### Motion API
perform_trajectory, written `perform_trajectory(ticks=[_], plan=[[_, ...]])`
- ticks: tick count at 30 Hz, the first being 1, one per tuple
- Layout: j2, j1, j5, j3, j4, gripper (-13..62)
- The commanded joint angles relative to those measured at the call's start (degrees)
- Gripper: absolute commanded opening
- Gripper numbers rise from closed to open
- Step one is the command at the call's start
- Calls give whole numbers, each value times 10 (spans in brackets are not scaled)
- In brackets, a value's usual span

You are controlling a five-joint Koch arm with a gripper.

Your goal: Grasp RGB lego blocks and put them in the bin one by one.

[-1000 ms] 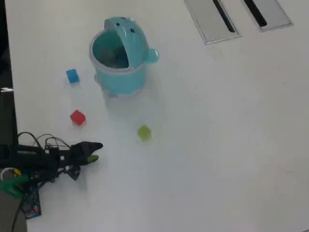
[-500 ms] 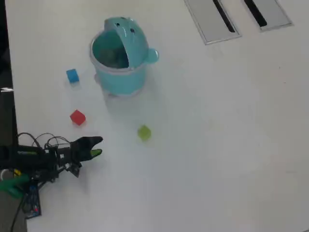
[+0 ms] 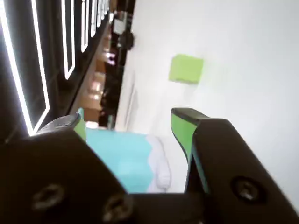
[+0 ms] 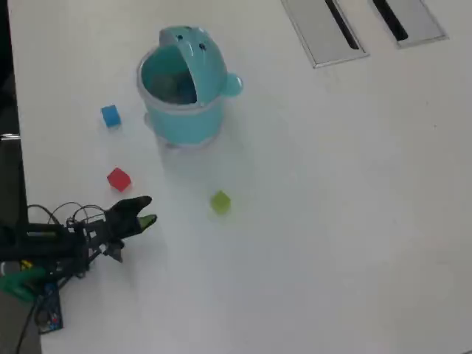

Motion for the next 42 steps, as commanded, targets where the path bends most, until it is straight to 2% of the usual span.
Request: perform_trajectory(ticks=[1, 12, 17, 23, 32, 42], plan=[[35, -15, -11, 42, -79, 339], [35, -111, -30, 42, -172, 330], [35, -124, -108, 42, -173, 330], [34, -151, -311, 42, -149, 330], [35, -172, -511, 41, -151, 331], [35, -215, -546, 31, -157, 332]])
